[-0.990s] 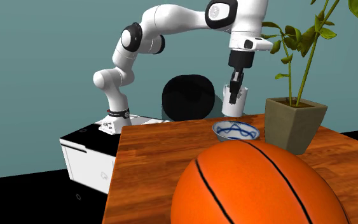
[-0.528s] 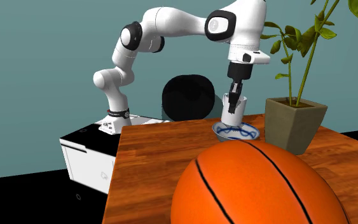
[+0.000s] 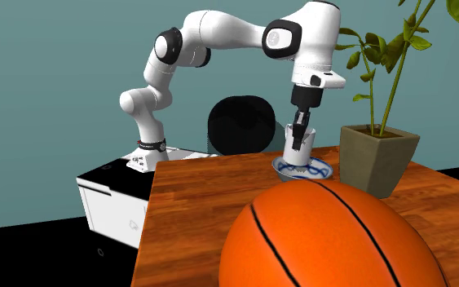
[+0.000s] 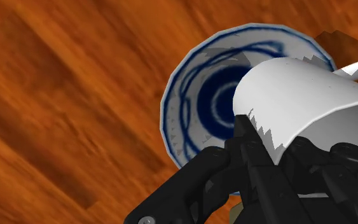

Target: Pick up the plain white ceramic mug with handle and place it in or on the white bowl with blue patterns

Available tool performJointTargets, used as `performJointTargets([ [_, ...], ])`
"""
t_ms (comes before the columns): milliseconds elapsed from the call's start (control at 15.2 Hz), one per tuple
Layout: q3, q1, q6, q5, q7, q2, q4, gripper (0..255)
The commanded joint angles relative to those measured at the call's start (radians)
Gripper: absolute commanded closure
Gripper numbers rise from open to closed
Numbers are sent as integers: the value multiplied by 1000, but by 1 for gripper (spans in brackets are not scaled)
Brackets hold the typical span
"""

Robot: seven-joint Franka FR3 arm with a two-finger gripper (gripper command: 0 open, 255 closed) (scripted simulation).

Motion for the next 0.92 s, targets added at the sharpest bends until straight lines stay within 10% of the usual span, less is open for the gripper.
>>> performJointTargets([
  [0, 0, 0, 0, 0, 0, 0, 0, 255],
  [66, 0, 0, 0, 0, 0, 0, 0, 255],
  [132, 0, 0, 0, 0, 0, 0, 0, 0],
  [858, 2, -16, -165, 3, 6, 56, 222, 0],
])
